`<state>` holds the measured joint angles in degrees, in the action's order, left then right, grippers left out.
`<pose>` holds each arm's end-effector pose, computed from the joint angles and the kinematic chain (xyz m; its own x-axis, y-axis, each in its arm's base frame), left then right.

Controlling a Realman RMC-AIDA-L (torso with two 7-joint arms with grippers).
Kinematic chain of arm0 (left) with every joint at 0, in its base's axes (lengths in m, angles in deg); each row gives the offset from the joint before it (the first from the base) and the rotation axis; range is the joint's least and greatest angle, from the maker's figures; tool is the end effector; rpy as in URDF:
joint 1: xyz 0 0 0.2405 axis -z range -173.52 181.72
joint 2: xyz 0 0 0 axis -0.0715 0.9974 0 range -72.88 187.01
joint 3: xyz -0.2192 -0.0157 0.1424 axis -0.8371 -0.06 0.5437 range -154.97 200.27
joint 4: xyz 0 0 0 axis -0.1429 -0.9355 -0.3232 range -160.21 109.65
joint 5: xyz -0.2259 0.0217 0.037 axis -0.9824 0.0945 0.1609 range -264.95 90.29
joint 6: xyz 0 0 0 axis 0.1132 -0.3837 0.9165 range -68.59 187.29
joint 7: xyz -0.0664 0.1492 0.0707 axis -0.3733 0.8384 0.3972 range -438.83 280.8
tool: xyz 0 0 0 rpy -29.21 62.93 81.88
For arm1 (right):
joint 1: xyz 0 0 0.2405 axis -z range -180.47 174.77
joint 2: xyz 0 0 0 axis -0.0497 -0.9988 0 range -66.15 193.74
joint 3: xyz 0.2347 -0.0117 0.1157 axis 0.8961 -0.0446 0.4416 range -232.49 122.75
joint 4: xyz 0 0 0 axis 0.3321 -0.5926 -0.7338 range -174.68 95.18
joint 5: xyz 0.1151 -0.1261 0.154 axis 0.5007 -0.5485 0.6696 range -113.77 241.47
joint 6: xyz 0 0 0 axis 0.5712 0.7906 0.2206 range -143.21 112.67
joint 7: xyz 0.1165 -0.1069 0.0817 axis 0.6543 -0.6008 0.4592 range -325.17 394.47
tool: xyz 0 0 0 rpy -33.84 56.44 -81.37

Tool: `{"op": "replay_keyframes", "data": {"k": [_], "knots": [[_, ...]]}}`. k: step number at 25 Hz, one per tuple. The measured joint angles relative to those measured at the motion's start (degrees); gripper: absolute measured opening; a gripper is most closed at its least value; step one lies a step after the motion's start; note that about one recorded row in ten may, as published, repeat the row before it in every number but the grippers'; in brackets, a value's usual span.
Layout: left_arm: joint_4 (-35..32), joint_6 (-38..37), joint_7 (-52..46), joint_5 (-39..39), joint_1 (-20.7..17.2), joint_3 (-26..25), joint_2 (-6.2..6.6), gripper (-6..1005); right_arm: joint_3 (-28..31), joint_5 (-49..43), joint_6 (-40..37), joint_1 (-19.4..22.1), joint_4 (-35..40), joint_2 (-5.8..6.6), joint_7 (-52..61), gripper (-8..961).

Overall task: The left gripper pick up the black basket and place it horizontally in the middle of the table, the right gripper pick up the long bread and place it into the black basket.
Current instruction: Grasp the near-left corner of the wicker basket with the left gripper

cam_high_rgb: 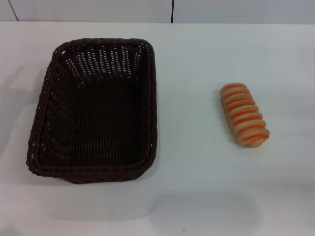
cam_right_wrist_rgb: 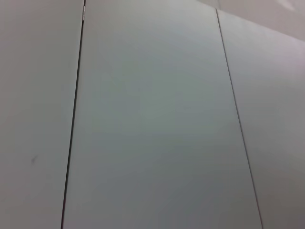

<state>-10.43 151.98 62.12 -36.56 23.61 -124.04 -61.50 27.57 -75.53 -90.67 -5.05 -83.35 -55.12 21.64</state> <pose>-0.3299 0.3354 0.0816 0.4492 -0.3906 0.8035 0.7643 -0.2977 -0.5720 0.3486 0.3101 0.1258 0.7618 0.4366 -0.4787 -0.6454 0.4467 -0.6196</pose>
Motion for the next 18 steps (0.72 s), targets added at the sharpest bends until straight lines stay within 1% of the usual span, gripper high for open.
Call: {"op": "replay_keyframes", "data": {"k": [15, 18], "knots": [[0.1, -0.6, -0.5, -0.1, 0.0, -0.1, 0.05, 717, 0.0, 0.1, -0.1, 0.2, -0.2, 0.00, 0.0, 666], [0.0, -1.0, -0.5, -0.1, 0.0, -0.1, 0.10, 773, 0.1, 0.1, -0.1, 0.1, -0.3, 0.00, 0.0, 667]]}}
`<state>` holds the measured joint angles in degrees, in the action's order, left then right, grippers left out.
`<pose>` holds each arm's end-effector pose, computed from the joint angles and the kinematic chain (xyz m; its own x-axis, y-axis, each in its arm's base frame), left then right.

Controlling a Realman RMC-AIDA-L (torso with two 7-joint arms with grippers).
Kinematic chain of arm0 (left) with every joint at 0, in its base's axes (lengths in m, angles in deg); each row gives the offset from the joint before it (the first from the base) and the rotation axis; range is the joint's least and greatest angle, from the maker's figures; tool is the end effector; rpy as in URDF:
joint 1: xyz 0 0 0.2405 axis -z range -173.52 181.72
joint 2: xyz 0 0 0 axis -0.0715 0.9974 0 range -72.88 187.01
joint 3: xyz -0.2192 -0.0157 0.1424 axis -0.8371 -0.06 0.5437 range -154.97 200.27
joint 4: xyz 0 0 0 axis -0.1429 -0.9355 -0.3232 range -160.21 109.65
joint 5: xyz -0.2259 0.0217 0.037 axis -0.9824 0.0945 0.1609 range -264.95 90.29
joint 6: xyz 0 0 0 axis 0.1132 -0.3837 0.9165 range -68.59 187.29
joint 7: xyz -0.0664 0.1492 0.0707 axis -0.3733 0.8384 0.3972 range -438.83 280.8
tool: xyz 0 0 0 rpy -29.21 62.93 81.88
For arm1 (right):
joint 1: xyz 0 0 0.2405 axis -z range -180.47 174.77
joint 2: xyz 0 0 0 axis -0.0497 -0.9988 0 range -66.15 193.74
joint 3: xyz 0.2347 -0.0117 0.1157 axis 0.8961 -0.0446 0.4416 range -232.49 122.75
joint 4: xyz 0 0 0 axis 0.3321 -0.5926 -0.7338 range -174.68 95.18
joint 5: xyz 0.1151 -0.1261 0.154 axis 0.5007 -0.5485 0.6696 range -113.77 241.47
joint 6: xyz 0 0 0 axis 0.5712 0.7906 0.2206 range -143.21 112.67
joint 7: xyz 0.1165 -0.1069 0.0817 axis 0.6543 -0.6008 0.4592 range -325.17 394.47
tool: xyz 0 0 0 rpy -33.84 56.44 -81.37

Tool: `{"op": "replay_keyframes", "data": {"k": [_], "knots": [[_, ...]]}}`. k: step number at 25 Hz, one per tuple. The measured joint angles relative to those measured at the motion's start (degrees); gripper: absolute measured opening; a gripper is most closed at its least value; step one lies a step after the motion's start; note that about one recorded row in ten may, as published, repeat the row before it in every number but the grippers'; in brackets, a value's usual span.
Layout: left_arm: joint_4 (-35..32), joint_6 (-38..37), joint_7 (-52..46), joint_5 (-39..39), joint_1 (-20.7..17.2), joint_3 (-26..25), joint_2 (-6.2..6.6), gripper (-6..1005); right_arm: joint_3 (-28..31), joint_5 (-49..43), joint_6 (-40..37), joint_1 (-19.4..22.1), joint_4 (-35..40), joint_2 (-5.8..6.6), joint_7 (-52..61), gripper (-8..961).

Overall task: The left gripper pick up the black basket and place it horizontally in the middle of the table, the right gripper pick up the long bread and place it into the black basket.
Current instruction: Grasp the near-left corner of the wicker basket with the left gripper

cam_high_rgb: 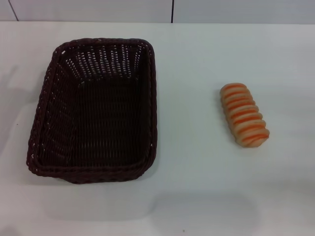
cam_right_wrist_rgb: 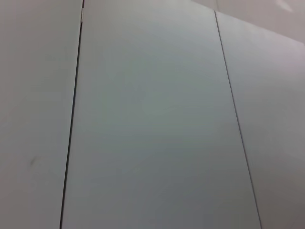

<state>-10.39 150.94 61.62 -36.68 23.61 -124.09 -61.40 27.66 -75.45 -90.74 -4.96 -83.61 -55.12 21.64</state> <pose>-0.3330 0.3371 0.0822 0.4499 -0.3782 0.8090 0.7731 -0.2885 -0.5648 0.3482 0.3097 0.1271 0.7604 0.4403 -0.4773 -0.6469 0.4489 -0.6164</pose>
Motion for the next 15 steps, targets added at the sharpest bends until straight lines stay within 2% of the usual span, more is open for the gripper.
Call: {"op": "replay_keyframes", "data": {"k": [3, 15], "knots": [[0.1, -0.1, 0.0, 0.0, 0.1, 0.0, 0.00, 829, 0.0, 0.0, 0.0, -0.1, 0.0, 0.00, 0.0, 667], [0.5, -0.1, 0.0, -0.1, 0.4, 0.0, -0.02, 817, 0.0, 0.0, 0.1, -0.1, 0.0, 0.00, 0.0, 667]]}}
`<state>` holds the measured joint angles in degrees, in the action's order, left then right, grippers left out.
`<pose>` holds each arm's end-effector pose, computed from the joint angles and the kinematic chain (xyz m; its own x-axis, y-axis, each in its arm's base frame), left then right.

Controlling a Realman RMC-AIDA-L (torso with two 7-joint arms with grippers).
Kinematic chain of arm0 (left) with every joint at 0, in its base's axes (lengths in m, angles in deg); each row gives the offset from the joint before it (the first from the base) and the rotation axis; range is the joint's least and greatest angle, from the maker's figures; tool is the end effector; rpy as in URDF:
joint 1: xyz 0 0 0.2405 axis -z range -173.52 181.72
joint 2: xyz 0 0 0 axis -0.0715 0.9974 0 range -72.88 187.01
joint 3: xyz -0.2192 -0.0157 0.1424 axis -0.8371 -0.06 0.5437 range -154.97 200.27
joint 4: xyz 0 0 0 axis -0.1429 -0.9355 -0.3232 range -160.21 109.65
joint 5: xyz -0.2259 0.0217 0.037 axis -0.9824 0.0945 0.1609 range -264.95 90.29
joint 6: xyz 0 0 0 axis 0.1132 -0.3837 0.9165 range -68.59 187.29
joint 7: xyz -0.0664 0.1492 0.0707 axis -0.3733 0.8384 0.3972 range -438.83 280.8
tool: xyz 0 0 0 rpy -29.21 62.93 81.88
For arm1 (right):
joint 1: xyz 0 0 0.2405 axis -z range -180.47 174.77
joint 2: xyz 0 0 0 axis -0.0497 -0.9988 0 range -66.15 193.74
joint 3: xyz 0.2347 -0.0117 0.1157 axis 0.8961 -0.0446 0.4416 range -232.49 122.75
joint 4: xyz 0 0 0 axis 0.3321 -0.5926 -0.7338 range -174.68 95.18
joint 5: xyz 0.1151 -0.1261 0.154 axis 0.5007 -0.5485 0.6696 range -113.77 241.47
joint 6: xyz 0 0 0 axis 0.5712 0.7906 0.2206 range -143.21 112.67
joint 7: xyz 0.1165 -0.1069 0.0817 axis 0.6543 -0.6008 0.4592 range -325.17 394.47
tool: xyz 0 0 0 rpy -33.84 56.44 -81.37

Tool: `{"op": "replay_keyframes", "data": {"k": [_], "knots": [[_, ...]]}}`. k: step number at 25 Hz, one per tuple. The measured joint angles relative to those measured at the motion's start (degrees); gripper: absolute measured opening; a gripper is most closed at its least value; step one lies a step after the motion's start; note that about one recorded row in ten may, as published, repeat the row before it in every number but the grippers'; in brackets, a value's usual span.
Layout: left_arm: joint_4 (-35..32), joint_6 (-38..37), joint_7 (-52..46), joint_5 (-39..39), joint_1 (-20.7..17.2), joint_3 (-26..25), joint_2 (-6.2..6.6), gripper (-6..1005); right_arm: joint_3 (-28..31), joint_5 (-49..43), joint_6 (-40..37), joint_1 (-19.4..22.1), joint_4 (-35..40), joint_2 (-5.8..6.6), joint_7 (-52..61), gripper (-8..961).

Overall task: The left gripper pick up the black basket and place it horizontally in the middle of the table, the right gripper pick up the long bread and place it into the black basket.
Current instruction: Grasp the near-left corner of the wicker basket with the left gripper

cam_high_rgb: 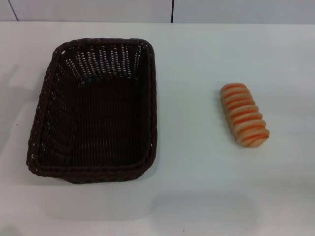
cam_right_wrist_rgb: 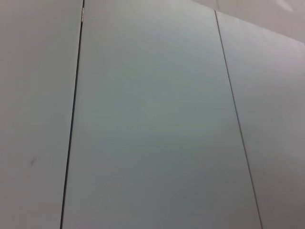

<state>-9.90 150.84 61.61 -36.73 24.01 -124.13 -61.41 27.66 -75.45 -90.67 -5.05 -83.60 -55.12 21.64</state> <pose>-0.3301 0.3402 0.0841 0.4505 -0.3864 0.8048 0.7677 -0.2925 -0.5702 0.3479 0.3103 0.1269 0.7599 0.4404 -0.4781 -0.6475 0.4477 -0.6167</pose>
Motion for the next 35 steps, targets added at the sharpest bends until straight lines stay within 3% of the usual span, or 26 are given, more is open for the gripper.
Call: {"op": "replay_keyframes", "data": {"k": [23, 27, 33, 34, 35], "knots": [[0.5, -1.4, -1.1, -0.1, 0.6, 0.0, -0.01, 793, 0.0, 0.0, 0.0, -0.2, 0.2, -0.17, 0.0, 666], [7.0, -8.4, -11.8, 0.5, 0.8, 1.9, 0.02, 789, 0.0, 0.0, 0.0, -0.2, 0.0, -0.11, 0.0, 667], [25.2, -28.1, -31.0, 2.0, -2.1, 15.5, 0.72, 783, 0.0, 0.0, 0.0, 0.0, -0.3, -0.02, 0.0, 667], [31.6, -32.7, -37.1, 5.7, -3.1, 17.5, 0.78, 782, 0.0, 0.0, 0.0, -0.1, -0.2, 0.00, 0.0, 667], [31.6, -32.7, -37.1, 5.7, -3.1, 17.5, 0.78, 781, 0.0, 0.0, 0.0, -0.1, -0.2, 0.00, 0.0, 666]]}}
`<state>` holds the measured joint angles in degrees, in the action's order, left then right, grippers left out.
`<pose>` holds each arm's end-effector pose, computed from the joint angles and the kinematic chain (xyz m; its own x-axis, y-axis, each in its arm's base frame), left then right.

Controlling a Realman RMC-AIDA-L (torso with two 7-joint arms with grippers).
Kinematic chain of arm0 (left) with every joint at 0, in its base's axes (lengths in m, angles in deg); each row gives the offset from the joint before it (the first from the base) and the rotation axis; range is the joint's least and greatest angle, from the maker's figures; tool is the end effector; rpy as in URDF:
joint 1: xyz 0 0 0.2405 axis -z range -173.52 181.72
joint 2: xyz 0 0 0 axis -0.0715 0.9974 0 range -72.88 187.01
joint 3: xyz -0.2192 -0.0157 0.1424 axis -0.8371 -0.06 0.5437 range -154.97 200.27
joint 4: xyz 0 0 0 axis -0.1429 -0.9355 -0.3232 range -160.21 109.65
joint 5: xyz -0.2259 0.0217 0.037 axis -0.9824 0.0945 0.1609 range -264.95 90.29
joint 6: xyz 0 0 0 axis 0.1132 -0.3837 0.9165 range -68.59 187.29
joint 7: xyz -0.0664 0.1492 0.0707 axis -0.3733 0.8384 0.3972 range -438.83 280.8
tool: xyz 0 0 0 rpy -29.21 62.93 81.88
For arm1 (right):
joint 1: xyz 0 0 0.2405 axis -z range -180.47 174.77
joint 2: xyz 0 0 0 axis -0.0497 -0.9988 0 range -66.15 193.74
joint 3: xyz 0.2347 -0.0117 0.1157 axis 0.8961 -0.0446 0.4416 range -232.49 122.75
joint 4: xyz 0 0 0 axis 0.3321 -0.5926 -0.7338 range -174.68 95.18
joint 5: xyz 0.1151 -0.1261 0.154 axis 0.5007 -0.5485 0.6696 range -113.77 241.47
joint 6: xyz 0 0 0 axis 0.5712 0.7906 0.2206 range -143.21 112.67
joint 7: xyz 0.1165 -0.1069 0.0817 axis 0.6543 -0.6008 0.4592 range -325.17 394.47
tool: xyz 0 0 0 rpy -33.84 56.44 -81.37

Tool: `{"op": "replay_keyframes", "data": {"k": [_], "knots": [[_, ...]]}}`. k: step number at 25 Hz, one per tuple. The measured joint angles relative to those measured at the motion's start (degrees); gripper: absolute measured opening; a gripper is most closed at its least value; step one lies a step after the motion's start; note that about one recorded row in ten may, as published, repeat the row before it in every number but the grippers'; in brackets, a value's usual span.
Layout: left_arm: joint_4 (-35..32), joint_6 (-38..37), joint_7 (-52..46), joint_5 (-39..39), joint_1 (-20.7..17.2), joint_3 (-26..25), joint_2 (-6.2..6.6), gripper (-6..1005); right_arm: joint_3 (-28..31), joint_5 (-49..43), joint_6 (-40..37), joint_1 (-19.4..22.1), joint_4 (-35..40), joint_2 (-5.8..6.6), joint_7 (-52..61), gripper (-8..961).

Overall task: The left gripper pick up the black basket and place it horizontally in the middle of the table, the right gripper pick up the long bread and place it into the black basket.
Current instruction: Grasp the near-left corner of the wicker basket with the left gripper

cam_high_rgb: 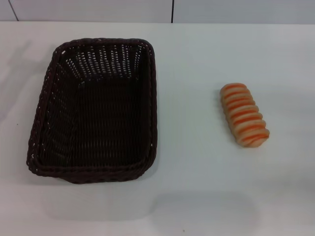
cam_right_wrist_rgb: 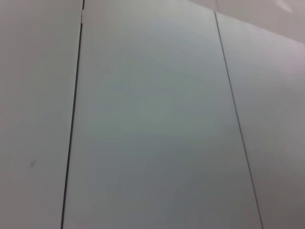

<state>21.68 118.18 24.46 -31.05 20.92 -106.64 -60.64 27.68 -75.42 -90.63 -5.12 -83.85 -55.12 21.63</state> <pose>-0.3060 0.4133 0.1228 0.3998 -0.0460 0.9154 0.8552 -0.3406 -0.3907 0.3466 0.3112 0.1275 0.7575 0.4446 -0.4780 -0.6501 0.4463 -0.6150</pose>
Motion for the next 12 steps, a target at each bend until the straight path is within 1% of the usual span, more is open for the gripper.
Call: {"op": "replay_keyframes", "data": {"k": [2, 3, 5, 7, 10, 12], "knots": [[5.2, -2.9, -6.3, 5.0, -0.5, 0.3, -0.07, 779, 0.0, 0.0, 0.0, 0.0, 0.2, -0.01, 0.0, 666], [8.6, -4.4, -10.9, 9.1, -0.8, 0.3, -0.12, 778, 0.1, 0.1, 0.0, 0.0, 0.2, -0.02, 0.0, 666], [12.9, -5.5, -18.0, 15.7, -1.0, 0.3, -0.10, 776, 0.1, 0.4, 0.0, -0.1, 0.3, -0.04, 0.0, 666], [17.4, -6.0, -24.9, 22.4, -1.1, 0.3, -0.01, 774, 0.1, 0.6, 0.0, -0.1, 0.3, -0.05, 0.0, 667], [24.6, -5.7, -37.3, 35.2, -1.0, 0.1, 0.07, 771, 0.2, 0.6, 0.0, -0.2, 0.3, -0.07, 0.0, 667], [28.3, -4.7, -43.7, 41.4, -0.8, -0.1, 0.14, 769, 0.2, 0.7, 0.0, -0.2, 0.3, -0.08, 0.0, 667]]}}
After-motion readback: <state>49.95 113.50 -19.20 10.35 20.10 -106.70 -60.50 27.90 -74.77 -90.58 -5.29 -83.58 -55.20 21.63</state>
